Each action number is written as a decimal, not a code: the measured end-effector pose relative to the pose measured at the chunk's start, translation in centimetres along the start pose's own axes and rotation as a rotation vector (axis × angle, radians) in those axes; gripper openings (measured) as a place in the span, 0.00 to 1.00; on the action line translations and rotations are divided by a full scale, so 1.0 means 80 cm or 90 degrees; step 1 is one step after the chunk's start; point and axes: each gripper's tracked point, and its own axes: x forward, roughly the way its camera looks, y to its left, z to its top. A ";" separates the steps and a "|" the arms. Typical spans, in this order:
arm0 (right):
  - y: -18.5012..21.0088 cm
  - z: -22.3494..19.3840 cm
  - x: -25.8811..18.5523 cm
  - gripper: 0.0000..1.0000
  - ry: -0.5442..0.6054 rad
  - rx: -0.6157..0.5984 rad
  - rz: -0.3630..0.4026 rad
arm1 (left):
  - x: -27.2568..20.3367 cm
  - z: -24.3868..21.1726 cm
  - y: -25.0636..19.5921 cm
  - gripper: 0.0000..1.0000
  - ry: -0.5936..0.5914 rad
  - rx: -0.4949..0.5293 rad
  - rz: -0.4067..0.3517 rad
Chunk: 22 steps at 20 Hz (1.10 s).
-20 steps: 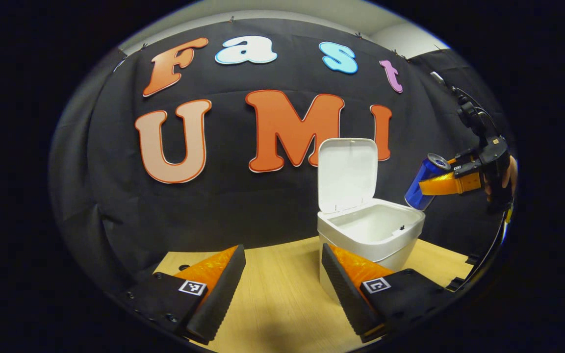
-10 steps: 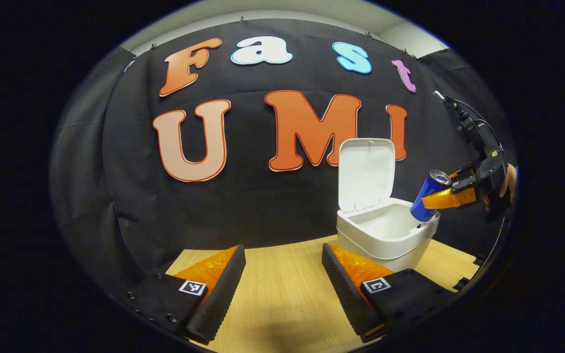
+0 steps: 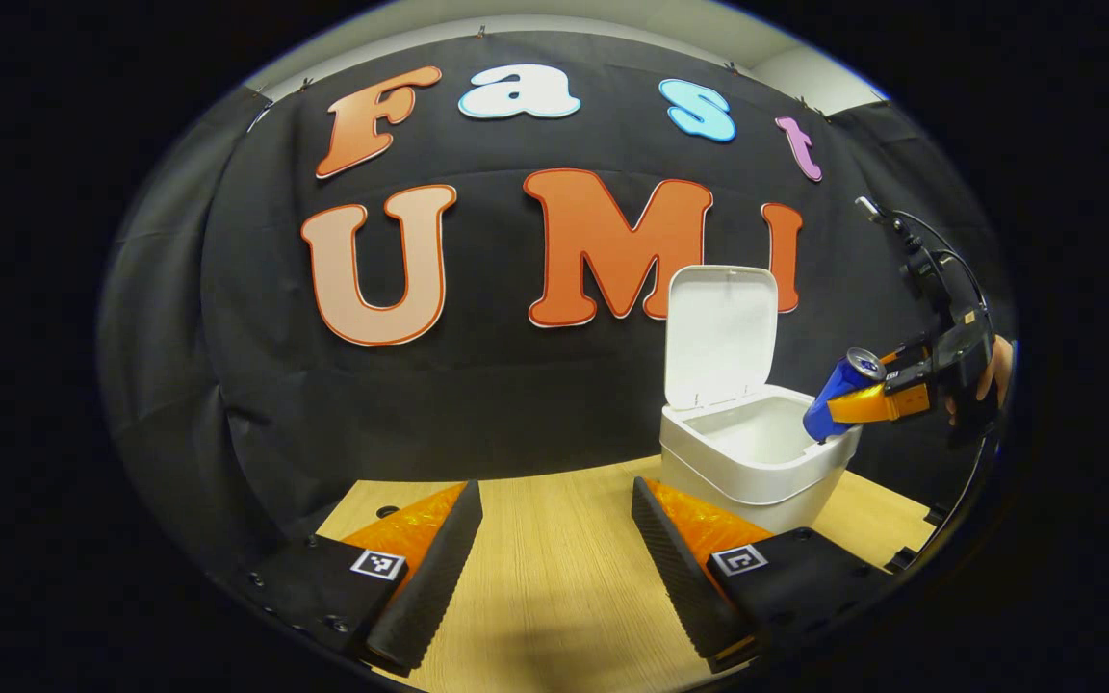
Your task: Press the lid of the desktop garbage bin to open it, pick up the crumpled paper on the desktop and throw it into the bin, then pick up the pop can on the desktop and drop it into the bin, and finally close the garbage bin lid.
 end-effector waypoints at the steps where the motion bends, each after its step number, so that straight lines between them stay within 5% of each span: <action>1: 0.000 0.000 0.000 0.80 0.001 -0.002 -0.002 | -0.001 0.001 -0.001 1.00 -0.001 0.001 -0.002; 11: 0.003 0.005 0.007 0.81 0.004 -0.011 -0.012 | -0.008 -0.004 0.013 1.00 0.004 -0.006 0.009; 22: -0.006 0.090 -0.002 0.81 -0.090 -0.013 -0.037 | -0.014 -0.006 0.022 1.00 0.000 0.008 0.017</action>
